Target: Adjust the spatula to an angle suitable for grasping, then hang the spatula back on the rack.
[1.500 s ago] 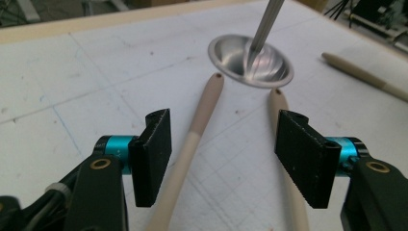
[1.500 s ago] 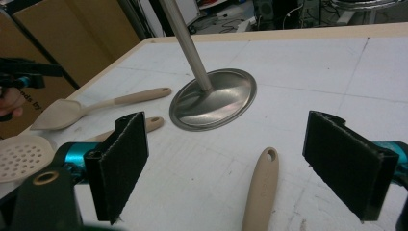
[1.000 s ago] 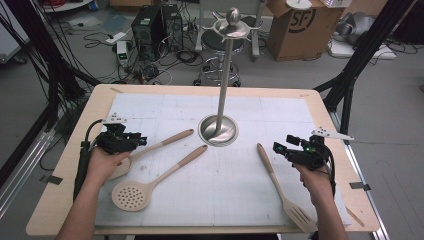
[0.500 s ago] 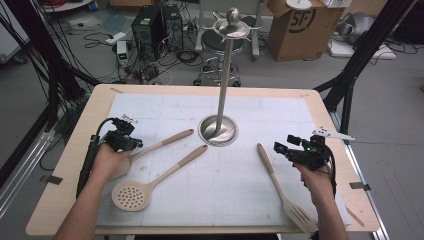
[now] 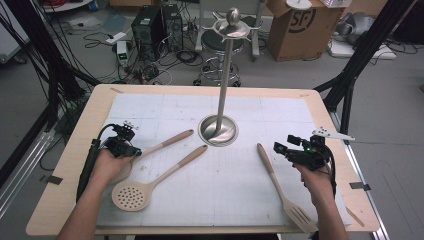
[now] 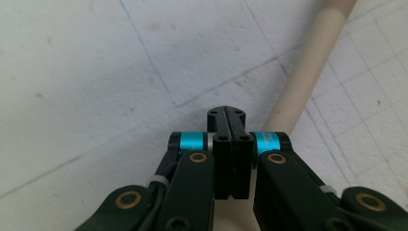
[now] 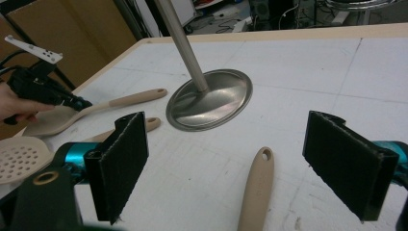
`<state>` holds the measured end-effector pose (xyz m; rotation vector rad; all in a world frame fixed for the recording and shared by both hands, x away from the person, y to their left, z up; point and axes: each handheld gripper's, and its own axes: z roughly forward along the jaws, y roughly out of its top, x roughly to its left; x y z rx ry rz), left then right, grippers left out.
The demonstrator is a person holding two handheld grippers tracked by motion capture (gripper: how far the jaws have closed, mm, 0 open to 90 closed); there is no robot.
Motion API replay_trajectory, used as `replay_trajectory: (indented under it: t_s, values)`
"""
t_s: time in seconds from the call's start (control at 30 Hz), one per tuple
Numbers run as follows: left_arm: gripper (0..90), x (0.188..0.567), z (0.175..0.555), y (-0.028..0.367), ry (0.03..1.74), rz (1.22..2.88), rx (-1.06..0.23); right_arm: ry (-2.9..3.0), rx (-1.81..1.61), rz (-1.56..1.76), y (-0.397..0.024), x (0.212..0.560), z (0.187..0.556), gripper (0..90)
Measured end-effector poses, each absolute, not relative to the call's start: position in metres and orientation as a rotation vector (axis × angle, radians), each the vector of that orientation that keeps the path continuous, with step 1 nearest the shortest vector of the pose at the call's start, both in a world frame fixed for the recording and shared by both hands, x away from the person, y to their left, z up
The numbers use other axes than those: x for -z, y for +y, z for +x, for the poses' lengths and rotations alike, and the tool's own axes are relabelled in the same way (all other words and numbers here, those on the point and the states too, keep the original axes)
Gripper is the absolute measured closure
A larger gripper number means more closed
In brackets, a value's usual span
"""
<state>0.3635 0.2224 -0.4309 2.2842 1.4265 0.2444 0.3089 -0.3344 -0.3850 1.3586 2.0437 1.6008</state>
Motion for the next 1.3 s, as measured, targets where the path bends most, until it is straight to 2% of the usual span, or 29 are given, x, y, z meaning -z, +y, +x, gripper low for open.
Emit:
replay_trajectory:
  t_s: [0.13, 0.27, 0.3, 0.33, 0.4, 0.47, 0.57, 1.0, 1.1, 1.13, 1.3]
  values:
    - [89.8, 0.431, 0.359, 0.220, 1.421, 2.286, -0.196, 2.048, -1.586, 1.355, -0.332, 0.385, 0.309, 15.1]
    - [89.5, 0.430, 0.356, 0.221, 1.417, 2.272, -0.206, 2.052, -1.589, 1.349, -0.331, 0.384, 0.309, 15.1]
    - [87.1, 0.430, 0.356, 0.221, 1.415, 2.259, -0.219, 2.054, -1.592, 1.351, -0.330, 0.383, 0.308, 15.1]
    - [80.2, 0.428, 0.356, 0.222, 1.416, 2.241, -0.235, 2.055, -1.594, 1.347, -0.330, 0.383, 0.308, 15.1]
    - [58.3, 0.423, 0.356, 0.225, 1.443, 2.177, -0.256, 2.052, -1.596, 1.350, -0.331, 0.383, 0.308, 15.1]
    - [50.2, 0.418, 0.356, 0.228, 1.445, 2.132, -0.266, 2.053, -1.595, 1.353, -0.331, 0.384, 0.308, 15.1]
    - [47.0, 0.414, 0.356, 0.230, 1.419, 2.098, -0.261, 2.056, -1.596, 1.350, -0.330, 0.384, 0.309, 15.1]
    - [40.7, 0.406, 0.354, 0.214, 1.285, 2.112, -0.244, 2.063, -1.597, 1.350, -0.329, 0.385, 0.308, 15.1]
    - [42.8, 0.407, 0.355, 0.212, 1.279, 2.138, -0.223, 2.065, -1.595, 1.347, -0.329, 0.385, 0.307, 15.1]
    - [48.7, 0.408, 0.355, 0.212, 1.282, 2.144, -0.213, 2.064, -1.593, 1.351, -0.329, 0.386, 0.307, 15.1]
    - [52.4, 0.413, 0.356, 0.208, 1.248, 2.196, -0.184, 2.057, -1.595, 1.352, -0.331, 0.386, 0.307, 15.1]
